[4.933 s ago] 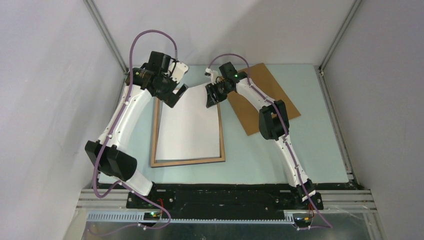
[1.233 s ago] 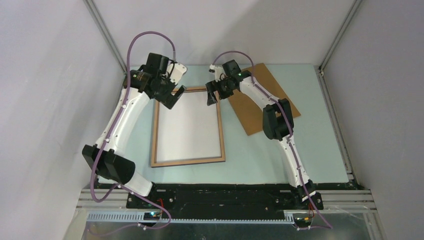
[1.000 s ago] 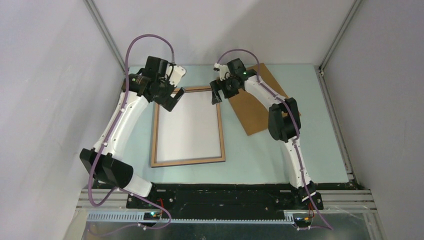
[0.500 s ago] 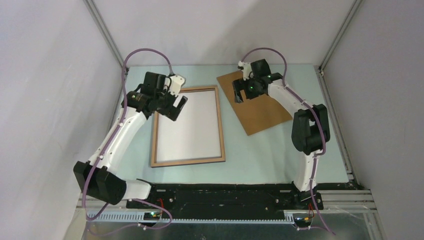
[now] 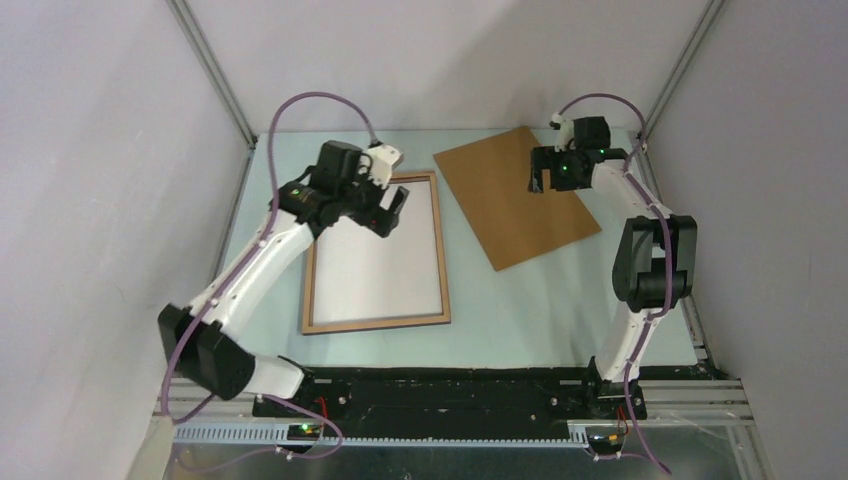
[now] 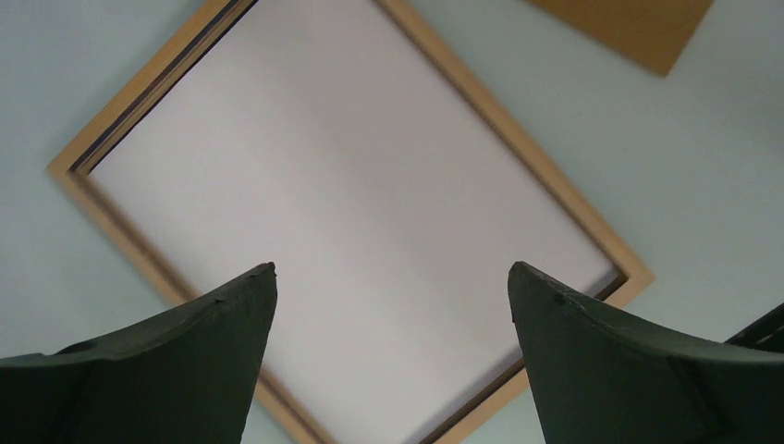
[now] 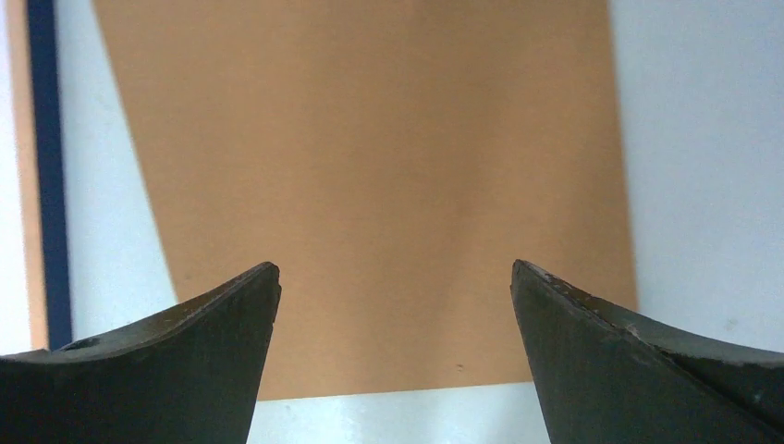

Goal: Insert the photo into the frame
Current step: Turn over the photo from the photo frame, then turn over the photo frame item at the center of the board.

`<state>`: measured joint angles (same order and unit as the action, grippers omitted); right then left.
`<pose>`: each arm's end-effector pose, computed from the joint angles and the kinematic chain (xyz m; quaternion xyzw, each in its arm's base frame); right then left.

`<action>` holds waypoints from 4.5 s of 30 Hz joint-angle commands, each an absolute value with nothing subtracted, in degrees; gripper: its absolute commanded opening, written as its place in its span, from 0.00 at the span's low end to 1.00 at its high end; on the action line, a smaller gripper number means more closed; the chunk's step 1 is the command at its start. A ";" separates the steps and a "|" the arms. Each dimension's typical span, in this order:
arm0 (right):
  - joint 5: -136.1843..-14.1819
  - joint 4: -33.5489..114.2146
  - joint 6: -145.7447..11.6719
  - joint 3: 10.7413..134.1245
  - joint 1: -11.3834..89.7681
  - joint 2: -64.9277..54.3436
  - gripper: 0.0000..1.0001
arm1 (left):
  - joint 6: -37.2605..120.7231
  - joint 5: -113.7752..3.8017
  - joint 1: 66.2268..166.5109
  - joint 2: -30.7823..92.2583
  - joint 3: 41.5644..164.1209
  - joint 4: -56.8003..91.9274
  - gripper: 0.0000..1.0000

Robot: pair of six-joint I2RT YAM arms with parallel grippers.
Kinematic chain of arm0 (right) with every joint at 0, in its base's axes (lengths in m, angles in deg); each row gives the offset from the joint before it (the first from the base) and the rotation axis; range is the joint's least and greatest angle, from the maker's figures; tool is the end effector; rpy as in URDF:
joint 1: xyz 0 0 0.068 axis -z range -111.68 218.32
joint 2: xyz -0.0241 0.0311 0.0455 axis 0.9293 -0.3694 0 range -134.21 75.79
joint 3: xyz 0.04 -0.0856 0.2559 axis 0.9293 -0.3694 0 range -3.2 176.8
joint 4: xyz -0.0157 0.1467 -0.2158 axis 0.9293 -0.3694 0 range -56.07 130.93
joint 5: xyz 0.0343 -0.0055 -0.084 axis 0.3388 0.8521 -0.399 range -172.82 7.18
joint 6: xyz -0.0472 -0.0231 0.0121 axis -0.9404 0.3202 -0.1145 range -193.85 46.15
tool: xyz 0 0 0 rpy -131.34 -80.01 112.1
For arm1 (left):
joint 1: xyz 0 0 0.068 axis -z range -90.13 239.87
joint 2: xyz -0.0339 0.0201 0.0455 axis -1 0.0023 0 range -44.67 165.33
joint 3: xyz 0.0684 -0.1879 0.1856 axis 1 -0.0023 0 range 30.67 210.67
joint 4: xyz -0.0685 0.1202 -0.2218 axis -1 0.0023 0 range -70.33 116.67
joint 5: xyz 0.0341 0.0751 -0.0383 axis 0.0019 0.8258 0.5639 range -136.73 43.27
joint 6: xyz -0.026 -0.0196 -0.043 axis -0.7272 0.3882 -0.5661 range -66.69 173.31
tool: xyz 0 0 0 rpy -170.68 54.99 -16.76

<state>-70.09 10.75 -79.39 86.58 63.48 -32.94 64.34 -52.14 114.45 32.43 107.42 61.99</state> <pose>0.4249 0.0439 0.2584 -0.1228 0.9239 0.1019 0.3477 0.2595 -0.1224 0.3551 0.2978 0.8653 -0.0902 0.3930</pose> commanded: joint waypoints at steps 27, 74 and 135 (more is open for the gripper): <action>-66.36 4.31 -82.94 94.40 81.19 -48.25 0.95 | 33.82 -62.10 129.30 87.39 147.86 55.53 0.99; -44.74 -10.53 -88.04 93.26 79.53 -44.83 0.80 | 24.12 -70.60 130.52 88.14 133.89 48.39 1.00; -32.75 -26.18 -91.48 92.59 52.93 -7.28 0.73 | 40.39 -89.63 122.70 62.90 114.67 44.01 1.00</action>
